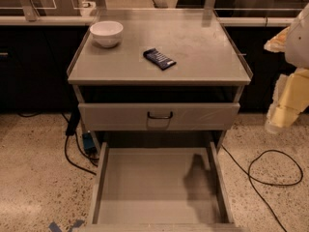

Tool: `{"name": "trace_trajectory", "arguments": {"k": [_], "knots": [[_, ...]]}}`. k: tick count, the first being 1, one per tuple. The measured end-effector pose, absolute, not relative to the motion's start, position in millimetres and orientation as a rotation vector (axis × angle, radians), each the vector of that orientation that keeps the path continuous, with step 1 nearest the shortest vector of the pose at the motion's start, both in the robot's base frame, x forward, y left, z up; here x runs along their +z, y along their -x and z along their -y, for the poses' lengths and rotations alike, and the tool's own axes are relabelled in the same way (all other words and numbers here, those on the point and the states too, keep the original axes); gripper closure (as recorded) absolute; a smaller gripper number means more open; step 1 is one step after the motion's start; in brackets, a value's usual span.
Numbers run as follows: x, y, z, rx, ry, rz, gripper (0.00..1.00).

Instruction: Place rxbar blueberry into middle drawer

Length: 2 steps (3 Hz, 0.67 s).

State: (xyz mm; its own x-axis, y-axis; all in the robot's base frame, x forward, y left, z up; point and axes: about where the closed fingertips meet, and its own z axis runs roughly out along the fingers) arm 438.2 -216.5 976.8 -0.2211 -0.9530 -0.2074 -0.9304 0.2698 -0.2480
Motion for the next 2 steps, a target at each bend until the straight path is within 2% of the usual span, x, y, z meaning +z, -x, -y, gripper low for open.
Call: {"name": "trace_trajectory", "arguments": {"k": [2], "knots": [[974,-456,206,-0.105,1.76,-2.191,0.0]]}}
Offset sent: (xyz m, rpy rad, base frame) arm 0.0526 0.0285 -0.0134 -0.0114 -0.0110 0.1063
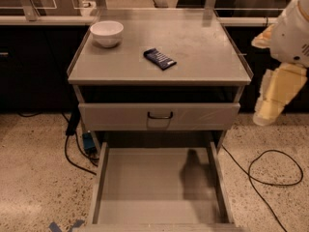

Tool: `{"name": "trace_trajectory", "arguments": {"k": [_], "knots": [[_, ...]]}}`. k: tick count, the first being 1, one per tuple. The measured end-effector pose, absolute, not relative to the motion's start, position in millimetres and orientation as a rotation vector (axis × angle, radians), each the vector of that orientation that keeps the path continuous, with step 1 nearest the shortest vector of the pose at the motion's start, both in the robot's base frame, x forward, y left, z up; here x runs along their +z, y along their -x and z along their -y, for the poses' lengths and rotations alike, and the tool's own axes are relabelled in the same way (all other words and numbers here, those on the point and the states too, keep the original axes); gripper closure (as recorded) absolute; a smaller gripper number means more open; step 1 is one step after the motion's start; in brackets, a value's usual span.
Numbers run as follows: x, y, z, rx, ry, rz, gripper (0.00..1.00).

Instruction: Place rxbar blueberry into middle drawer

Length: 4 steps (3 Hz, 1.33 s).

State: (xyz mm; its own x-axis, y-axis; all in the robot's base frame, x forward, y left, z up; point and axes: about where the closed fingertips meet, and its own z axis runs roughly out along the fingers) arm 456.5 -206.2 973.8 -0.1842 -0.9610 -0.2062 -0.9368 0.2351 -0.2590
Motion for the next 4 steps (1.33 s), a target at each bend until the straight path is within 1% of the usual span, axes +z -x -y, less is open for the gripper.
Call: {"name": "trace_trajectory", "arguments": {"k": [3,4], "knots": [[960,-557,171,-0.101,1.877,-2.076,0.0],[951,-588,153,-0.074,1.894,-2.054,0.0]]}}
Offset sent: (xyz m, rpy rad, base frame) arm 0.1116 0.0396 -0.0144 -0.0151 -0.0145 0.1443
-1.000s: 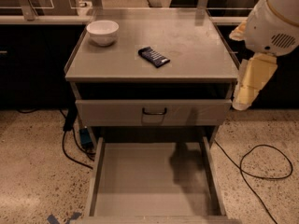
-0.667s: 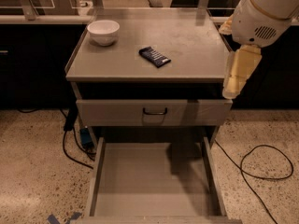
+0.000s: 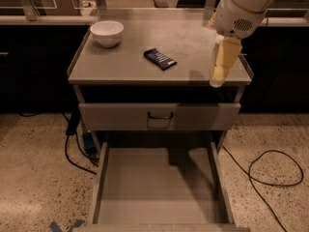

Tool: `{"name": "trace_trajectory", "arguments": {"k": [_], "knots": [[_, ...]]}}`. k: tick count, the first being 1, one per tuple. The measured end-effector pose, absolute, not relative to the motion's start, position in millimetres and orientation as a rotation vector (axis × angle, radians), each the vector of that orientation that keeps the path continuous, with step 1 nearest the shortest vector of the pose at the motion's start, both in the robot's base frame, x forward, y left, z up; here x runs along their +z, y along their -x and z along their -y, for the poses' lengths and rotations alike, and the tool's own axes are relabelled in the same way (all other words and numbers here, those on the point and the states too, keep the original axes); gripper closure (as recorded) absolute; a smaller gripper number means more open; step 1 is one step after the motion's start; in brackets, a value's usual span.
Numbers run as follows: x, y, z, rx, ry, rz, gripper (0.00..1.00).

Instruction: Place rxbar blueberry into middle drawer

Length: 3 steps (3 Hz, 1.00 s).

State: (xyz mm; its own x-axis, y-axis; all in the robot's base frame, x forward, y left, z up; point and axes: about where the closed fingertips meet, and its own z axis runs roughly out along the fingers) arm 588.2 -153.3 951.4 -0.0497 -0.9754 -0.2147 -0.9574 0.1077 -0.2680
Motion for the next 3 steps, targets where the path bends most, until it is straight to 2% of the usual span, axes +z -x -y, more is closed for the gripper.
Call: {"name": "trace_trajectory", "arguments": {"k": [1,3], "knots": [[942.6,-605.4,141.3,0.018,1.907,-2.037,0.0],[942.5,-610.8,137.2,-0.039,1.861,-2.071,0.0]]}}
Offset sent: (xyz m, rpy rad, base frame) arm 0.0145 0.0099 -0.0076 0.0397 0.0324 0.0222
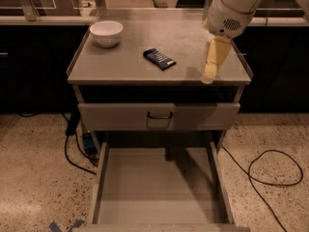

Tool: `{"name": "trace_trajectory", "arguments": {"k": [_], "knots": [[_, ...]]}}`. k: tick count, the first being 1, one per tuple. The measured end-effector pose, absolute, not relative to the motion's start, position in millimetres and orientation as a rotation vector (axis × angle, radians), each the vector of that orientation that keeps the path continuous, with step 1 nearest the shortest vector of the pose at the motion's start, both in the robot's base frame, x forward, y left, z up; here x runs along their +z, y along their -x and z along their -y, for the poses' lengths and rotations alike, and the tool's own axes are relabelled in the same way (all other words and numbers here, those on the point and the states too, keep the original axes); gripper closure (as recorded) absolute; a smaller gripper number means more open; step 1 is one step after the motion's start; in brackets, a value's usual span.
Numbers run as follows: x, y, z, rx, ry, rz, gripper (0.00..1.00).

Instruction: Place rxbar blueberry into middle drawer

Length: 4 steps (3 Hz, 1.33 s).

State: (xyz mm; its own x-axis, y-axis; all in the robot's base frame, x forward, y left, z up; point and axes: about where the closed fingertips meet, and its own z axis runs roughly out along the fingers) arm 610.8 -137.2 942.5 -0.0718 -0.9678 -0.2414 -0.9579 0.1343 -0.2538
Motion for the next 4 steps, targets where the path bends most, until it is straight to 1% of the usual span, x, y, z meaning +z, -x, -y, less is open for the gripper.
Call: {"name": "trace_trajectory", "arguments": {"k": [1,2,3,4], "knots": [[941,-623,126,-0.183,1.782,-2.158,0.0],[939,-643,119,-0.373,1.66,-2.289,0.0],[941,-648,121,-0.396,1.565,-2.333,0.0],[941,-647,121,-0.387,1.567,-2.331,0.0]]}}
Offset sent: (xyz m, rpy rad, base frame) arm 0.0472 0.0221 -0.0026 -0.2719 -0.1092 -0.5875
